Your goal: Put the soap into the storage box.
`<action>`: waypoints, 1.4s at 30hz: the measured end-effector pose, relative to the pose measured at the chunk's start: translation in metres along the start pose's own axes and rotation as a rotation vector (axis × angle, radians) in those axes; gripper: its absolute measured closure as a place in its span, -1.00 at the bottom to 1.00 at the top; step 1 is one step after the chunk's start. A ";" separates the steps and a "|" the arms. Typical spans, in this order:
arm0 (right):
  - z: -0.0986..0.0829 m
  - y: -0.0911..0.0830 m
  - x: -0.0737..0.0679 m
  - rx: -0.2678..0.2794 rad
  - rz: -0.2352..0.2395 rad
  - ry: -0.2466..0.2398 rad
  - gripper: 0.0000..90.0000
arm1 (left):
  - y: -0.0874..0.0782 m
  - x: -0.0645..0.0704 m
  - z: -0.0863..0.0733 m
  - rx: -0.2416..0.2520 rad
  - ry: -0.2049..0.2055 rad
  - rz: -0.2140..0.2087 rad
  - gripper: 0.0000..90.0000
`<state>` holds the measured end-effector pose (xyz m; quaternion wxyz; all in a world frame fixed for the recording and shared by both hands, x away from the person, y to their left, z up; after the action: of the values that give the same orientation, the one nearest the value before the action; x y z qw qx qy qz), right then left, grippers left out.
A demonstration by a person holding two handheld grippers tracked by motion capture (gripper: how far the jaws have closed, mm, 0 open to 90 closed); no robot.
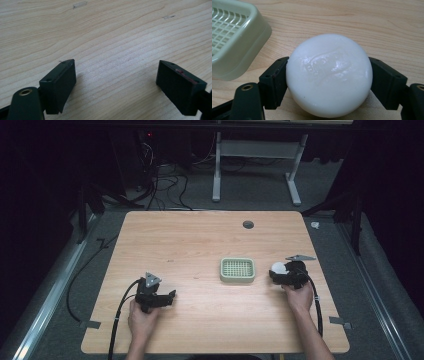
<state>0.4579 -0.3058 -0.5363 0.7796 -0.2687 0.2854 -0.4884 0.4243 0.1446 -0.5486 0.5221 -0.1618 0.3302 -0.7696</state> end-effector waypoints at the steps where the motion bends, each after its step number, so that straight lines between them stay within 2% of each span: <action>1: 0.000 0.000 0.000 -0.001 0.000 -0.003 -0.46 | 0.000 0.000 0.000 0.000 0.000 0.000 -0.63; 7: 0.000 -0.002 -0.001 -0.006 0.007 -0.003 -0.46 | 0.000 0.000 0.000 0.000 0.001 0.000 -0.63; 11: 0.002 -0.007 -0.002 0.014 0.016 -0.005 -0.46 | 0.000 0.000 0.000 0.000 0.000 0.000 -0.63; 18: 0.003 -0.012 -0.004 0.019 0.027 0.000 -0.46 | 0.000 0.000 0.000 0.000 0.000 0.000 -0.63; 29: 0.007 -0.025 -0.007 0.047 0.047 -0.013 -0.46 | 0.000 0.000 0.000 0.000 0.001 0.001 -0.63; 42: 0.007 -0.039 -0.013 0.049 0.060 -0.028 -0.46 | 0.000 0.000 0.000 0.000 0.001 0.000 -0.63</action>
<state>0.4348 -0.3079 -0.5017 0.8041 -0.2477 0.2703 -0.4679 0.4243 0.1446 -0.5486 0.5221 -0.1615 0.3306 -0.7694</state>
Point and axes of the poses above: each handheld gripper's, and its own axes: y roughly forward along the jaws, z roughly out of its top, x roughly to its right, the point moved 6 cm from there along y, roughly forward along the jaws, and after that the axes turned 10 degrees about z, right-handed, at the moved point
